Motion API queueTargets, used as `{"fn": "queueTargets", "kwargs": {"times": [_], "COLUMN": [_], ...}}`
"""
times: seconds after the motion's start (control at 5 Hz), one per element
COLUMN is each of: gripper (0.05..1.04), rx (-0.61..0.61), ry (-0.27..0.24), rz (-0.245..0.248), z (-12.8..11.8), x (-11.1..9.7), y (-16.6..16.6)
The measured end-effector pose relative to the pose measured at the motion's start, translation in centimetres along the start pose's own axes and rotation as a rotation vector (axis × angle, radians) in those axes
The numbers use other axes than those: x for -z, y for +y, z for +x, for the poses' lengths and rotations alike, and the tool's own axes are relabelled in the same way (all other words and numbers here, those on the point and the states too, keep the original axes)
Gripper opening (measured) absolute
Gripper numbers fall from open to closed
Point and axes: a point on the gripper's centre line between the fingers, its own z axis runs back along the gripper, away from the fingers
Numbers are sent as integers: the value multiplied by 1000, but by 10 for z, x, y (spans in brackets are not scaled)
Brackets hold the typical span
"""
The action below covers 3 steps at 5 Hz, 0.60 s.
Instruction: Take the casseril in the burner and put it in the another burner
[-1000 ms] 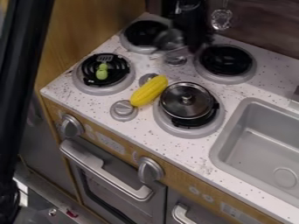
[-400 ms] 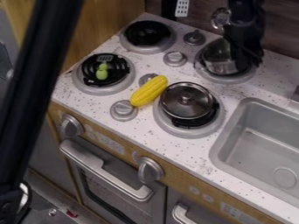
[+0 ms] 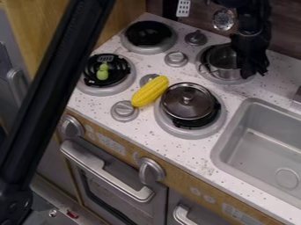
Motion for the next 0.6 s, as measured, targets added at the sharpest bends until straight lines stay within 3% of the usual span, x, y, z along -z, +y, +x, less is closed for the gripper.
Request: {"fn": "queueTargets", "kwargs": {"times": [0.6], "gripper": [109], "rx": [-54], "ry": [7], "rz": [-65], "z": [7], "x": [8], "y": [3]}}
